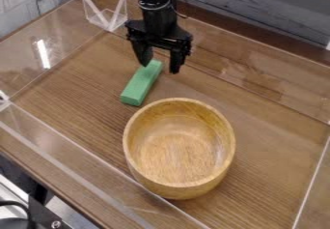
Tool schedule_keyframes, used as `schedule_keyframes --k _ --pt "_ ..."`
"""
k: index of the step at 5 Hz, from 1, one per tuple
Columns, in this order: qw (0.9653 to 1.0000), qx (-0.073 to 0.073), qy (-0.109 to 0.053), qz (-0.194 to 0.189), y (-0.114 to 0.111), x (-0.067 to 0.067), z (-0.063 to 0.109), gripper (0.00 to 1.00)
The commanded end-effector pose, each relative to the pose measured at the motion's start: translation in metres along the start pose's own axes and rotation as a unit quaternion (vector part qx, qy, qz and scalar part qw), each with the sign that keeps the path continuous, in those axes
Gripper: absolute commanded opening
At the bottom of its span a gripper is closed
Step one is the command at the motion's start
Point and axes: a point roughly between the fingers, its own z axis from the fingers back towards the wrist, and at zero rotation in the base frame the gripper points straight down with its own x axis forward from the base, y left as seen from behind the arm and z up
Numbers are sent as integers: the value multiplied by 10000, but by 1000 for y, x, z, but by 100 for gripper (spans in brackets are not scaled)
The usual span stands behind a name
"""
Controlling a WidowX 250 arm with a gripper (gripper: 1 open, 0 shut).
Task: Remove the green block from inside the brown bowl and put it on the table
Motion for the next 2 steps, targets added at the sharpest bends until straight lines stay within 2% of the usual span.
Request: schedule_keyframes --k 1,2 --pt "9995 -14 -304 -65 -6 15 17 100" --pt "9994 -63 -317 -94 -13 18 20 100"
